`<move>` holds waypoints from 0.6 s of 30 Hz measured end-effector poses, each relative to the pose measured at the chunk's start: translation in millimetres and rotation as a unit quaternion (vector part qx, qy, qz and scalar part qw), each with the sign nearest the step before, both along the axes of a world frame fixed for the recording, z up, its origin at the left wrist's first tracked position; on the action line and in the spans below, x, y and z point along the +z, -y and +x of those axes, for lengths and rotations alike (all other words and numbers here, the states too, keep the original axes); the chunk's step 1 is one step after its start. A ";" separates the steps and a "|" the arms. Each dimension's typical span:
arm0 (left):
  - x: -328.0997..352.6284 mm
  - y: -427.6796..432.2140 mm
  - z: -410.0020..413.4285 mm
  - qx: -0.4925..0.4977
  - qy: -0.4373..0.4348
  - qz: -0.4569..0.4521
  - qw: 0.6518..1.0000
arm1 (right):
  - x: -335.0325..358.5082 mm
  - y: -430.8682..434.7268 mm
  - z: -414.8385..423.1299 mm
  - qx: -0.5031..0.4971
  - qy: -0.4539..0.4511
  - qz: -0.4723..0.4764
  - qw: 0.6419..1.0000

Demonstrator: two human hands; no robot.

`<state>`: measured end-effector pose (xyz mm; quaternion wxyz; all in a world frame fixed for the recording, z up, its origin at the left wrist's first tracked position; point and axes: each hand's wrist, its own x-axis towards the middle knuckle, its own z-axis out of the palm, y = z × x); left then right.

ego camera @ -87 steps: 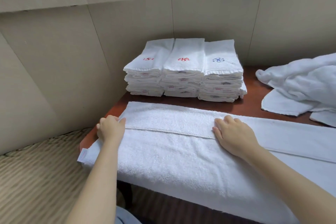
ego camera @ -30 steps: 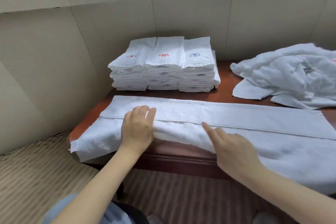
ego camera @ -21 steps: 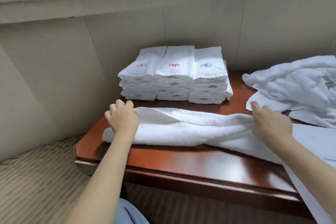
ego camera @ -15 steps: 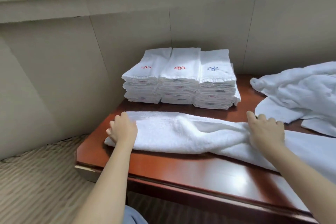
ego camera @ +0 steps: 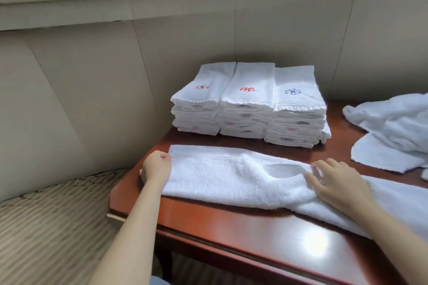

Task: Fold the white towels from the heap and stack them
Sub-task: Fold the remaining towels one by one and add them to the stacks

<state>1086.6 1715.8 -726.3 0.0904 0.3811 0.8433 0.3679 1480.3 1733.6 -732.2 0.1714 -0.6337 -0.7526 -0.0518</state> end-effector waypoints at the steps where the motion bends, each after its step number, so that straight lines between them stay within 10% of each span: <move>1: 0.0 -1.4 0.4 0.007 -0.019 -0.014 1.000 | 1.1 1.3 -0.2 -0.001 0.010 -0.008 1.000; 8: 6.1 -10.3 8.1 0.043 -0.095 -0.050 0.993 | 6.5 10.8 -4.9 0.004 0.000 0.138 0.990; 14: 1.1 -7.6 9.0 0.026 -0.142 -0.064 0.987 | 10.6 5.6 6.3 -0.094 0.060 -0.028 0.993; 18: 4.8 -9.1 -11.6 0.002 -0.015 -0.139 0.990 | 21.2 5.6 12.4 -0.081 0.055 -0.070 0.993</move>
